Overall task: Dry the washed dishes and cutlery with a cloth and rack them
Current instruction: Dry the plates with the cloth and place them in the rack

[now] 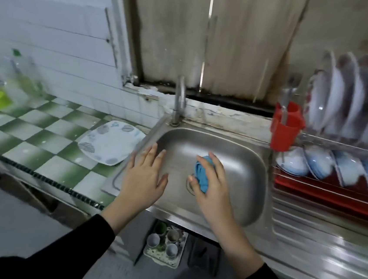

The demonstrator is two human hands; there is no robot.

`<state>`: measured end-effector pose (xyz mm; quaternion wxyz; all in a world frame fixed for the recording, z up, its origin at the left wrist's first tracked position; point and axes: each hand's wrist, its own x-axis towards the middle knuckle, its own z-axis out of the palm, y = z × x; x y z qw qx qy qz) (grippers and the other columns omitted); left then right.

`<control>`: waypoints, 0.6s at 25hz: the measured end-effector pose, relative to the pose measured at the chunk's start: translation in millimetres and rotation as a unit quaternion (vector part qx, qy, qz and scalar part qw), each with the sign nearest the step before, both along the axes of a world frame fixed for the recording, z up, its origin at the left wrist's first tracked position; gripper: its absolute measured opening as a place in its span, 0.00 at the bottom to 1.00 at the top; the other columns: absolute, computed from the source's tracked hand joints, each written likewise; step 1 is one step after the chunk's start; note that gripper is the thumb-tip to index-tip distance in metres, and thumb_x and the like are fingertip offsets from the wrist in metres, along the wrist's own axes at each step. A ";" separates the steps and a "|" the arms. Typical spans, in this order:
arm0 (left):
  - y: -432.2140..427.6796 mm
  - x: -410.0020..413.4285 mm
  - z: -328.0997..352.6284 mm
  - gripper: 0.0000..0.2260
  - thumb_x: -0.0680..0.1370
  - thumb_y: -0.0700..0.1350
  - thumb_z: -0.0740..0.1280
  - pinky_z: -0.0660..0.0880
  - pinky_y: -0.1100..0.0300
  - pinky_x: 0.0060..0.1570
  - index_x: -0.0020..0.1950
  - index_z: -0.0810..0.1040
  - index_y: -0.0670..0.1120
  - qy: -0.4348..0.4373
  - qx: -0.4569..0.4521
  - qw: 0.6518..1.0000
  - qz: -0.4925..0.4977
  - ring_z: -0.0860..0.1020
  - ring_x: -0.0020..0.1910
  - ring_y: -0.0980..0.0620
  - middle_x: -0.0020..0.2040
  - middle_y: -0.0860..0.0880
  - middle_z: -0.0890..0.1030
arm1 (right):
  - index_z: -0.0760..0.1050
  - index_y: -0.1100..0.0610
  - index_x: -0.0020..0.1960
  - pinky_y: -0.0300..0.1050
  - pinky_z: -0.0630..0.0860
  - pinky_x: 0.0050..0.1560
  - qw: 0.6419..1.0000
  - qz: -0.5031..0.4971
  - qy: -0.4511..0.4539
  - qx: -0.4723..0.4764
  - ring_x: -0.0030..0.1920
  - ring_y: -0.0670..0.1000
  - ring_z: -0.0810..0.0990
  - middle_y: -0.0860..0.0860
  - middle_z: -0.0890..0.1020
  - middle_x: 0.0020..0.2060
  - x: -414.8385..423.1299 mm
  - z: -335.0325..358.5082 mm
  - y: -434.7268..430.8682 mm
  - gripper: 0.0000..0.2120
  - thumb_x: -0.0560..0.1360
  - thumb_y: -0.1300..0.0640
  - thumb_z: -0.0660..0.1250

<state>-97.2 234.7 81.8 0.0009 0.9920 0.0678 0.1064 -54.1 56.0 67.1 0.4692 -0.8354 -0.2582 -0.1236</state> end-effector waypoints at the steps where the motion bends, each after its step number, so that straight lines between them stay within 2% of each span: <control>1: 19.5 -2.2 -2.9 0.28 0.73 0.56 0.54 0.69 0.37 0.62 0.66 0.76 0.41 0.003 -0.002 1.000 0.013 0.76 0.64 0.41 0.66 0.39 0.76 | 0.72 0.52 0.69 0.38 0.64 0.67 1.000 0.014 -0.001 -0.007 0.69 0.44 0.65 0.53 0.64 0.73 0.2 -1.9 21.2 0.21 0.77 0.54 0.68; 3: 62.3 -5.7 -9.0 0.30 0.74 0.57 0.51 0.65 0.37 0.66 0.68 0.73 0.41 0.005 -0.023 0.999 0.041 0.72 0.69 0.41 0.70 0.40 0.72 | 0.72 0.52 0.69 0.41 0.64 0.67 0.999 0.036 0.005 -0.020 0.69 0.47 0.66 0.53 0.64 0.73 0.5 -6.0 68.4 0.21 0.77 0.55 0.68; 5: 106.6 -6.8 -14.3 0.34 0.74 0.59 0.44 0.54 0.42 0.73 0.75 0.65 0.44 0.009 -0.036 0.997 0.063 0.60 0.76 0.44 0.76 0.42 0.62 | 0.72 0.51 0.69 0.37 0.62 0.67 0.998 0.060 0.028 -0.019 0.70 0.47 0.65 0.53 0.64 0.73 1.8 -10.4 114.6 0.21 0.77 0.56 0.68; 7: 152.8 -4.8 -23.0 0.30 0.79 0.58 0.47 0.46 0.46 0.75 0.78 0.57 0.46 0.006 -0.052 0.995 0.083 0.52 0.78 0.47 0.79 0.44 0.54 | 0.72 0.51 0.69 0.34 0.61 0.66 0.996 0.070 0.052 -0.019 0.69 0.46 0.65 0.52 0.64 0.73 7.8 -15.9 160.0 0.19 0.78 0.56 0.66; 9: 198.2 -1.1 -31.3 0.27 0.82 0.54 0.55 0.45 0.48 0.75 0.78 0.56 0.46 -0.007 -0.071 0.994 0.088 0.51 0.78 0.47 0.79 0.44 0.53 | 0.74 0.53 0.67 0.39 0.64 0.67 0.995 0.043 0.081 -0.029 0.70 0.51 0.68 0.54 0.67 0.71 20.7 -23.1 205.1 0.16 0.79 0.57 0.64; 11: 234.2 4.3 -39.3 0.26 0.82 0.51 0.58 0.46 0.49 0.75 0.78 0.57 0.45 -0.014 -0.090 0.991 0.095 0.52 0.78 0.46 0.79 0.44 0.54 | 0.76 0.54 0.65 0.45 0.66 0.67 0.994 0.014 0.099 -0.038 0.68 0.54 0.70 0.54 0.70 0.69 37.4 -29.0 241.9 0.15 0.79 0.58 0.64; 15: 282.8 23.0 -60.1 0.27 0.81 0.50 0.59 0.47 0.49 0.75 0.78 0.57 0.45 0.005 -0.133 0.984 0.114 0.53 0.78 0.46 0.78 0.43 0.56 | 0.78 0.52 0.62 0.45 0.71 0.59 0.992 -0.026 0.105 -0.062 0.61 0.51 0.74 0.50 0.75 0.62 80.9 -33.3 298.1 0.13 0.79 0.53 0.65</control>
